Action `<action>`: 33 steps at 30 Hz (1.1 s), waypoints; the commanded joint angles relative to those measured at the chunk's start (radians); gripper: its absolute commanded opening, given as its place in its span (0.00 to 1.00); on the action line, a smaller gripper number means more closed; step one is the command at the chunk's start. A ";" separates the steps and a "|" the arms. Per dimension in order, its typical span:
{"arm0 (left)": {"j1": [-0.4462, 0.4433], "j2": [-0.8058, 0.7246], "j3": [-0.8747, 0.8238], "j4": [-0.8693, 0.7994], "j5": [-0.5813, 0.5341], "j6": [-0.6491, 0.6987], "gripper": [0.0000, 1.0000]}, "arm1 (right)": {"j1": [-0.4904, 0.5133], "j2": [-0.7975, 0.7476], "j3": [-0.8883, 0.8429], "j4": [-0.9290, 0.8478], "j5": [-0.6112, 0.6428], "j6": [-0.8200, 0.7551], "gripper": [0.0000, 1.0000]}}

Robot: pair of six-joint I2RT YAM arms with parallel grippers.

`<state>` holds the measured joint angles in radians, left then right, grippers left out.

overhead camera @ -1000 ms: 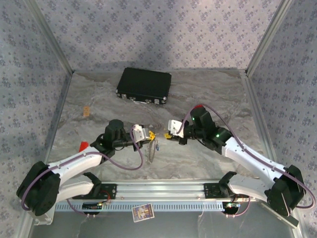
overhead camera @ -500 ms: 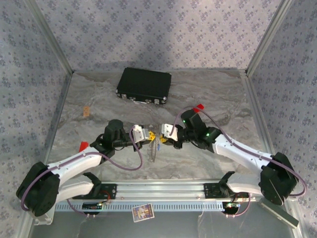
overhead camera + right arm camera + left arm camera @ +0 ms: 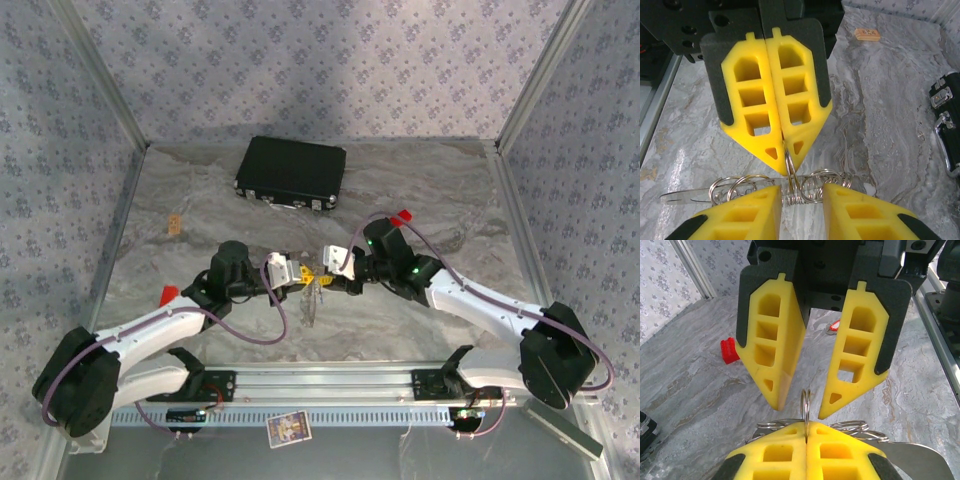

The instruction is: Put the keys on the keyring

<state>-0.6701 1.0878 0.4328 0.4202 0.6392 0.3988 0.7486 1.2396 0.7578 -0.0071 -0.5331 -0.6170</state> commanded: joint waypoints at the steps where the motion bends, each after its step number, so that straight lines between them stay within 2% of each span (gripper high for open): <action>1: -0.006 -0.020 -0.003 0.038 0.037 -0.006 0.00 | 0.001 -0.019 0.015 0.009 -0.046 0.002 0.27; 10: -0.006 -0.020 -0.002 0.040 0.040 -0.005 0.00 | 0.005 -0.019 0.018 0.014 -0.085 0.012 0.18; 12: -0.006 -0.020 -0.002 0.041 0.038 -0.005 0.00 | 0.006 -0.016 0.020 0.018 -0.088 0.015 0.13; 15: -0.006 -0.019 0.001 0.041 0.028 -0.012 0.02 | 0.009 -0.006 0.028 0.009 -0.082 0.011 0.00; 18: -0.006 -0.029 0.014 0.015 -0.001 -0.023 0.20 | 0.011 -0.015 0.040 -0.021 -0.057 -0.004 0.00; 20: -0.012 -0.042 0.028 -0.025 -0.024 -0.019 0.25 | 0.018 -0.020 0.066 -0.079 -0.022 -0.030 0.00; 25: -0.041 -0.058 0.065 -0.130 -0.081 0.024 0.24 | 0.036 0.006 0.162 -0.268 0.059 -0.069 0.00; 33: -0.063 -0.051 0.102 -0.195 -0.106 0.048 0.17 | 0.084 0.041 0.244 -0.387 0.162 -0.129 0.00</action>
<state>-0.7254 1.0470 0.4995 0.2558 0.5388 0.4232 0.8165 1.2724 0.9531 -0.3153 -0.4194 -0.7048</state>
